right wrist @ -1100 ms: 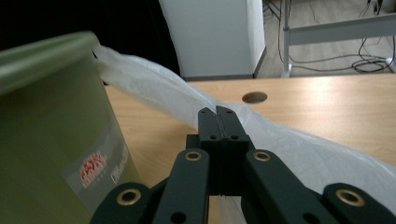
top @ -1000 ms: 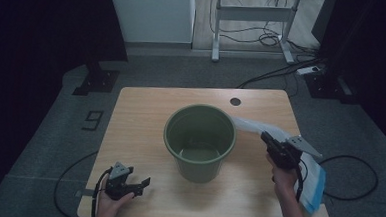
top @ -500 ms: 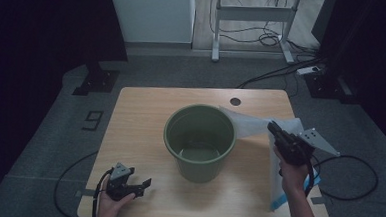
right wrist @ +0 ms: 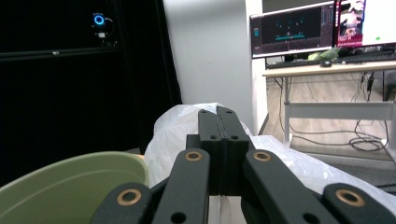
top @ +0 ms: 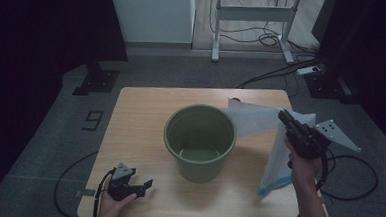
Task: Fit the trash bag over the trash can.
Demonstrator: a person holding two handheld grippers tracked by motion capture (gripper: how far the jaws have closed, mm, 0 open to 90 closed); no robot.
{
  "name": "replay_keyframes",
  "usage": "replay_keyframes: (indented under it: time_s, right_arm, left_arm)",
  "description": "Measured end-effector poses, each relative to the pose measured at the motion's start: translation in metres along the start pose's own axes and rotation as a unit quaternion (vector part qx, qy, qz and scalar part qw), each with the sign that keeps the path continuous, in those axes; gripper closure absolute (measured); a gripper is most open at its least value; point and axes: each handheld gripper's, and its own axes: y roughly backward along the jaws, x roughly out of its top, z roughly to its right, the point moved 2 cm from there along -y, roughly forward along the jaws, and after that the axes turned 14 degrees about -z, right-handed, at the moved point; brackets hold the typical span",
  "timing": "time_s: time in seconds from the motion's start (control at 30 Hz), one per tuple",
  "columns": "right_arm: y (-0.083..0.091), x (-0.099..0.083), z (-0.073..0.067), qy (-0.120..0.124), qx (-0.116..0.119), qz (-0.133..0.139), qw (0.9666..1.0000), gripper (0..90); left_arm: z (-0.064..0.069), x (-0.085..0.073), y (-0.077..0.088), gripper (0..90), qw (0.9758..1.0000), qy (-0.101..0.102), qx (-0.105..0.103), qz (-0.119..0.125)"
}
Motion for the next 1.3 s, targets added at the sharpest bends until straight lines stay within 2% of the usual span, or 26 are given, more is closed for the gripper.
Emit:
replay_keyframes:
  time_s: [0.47, 0.77, 0.8, 1.1, 1.3]
  right_arm:
    - [0.019, 0.043, -0.018, 0.025, 0.007, 0.042, 0.9988, 88.9]
    - [0.029, 0.056, -0.025, 0.032, 0.016, 0.057, 0.9977, 88.9]
    - [0.031, 0.060, -0.028, 0.033, 0.022, 0.060, 0.9974, 88.9]
    - [0.040, 0.089, -0.050, 0.063, 0.030, 0.083, 0.9941, 88.9]
    - [0.047, 0.096, -0.067, 0.081, 0.045, 0.094, 0.9912, 88.9]
  left_arm:
    - [0.000, 0.000, -0.001, 14.6, 1.0000, 0.001, -0.001, 0.000]
    - [0.000, 0.000, -0.001, 14.6, 1.0000, 0.001, -0.001, -0.001]
    - [0.000, 0.000, -0.002, 14.6, 1.0000, 0.001, -0.001, -0.002]
    - [0.000, 0.000, -0.002, 14.6, 1.0000, 0.001, -0.001, -0.002]
    - [-0.001, 0.000, -0.002, 14.6, 1.0000, 0.002, -0.001, -0.003]
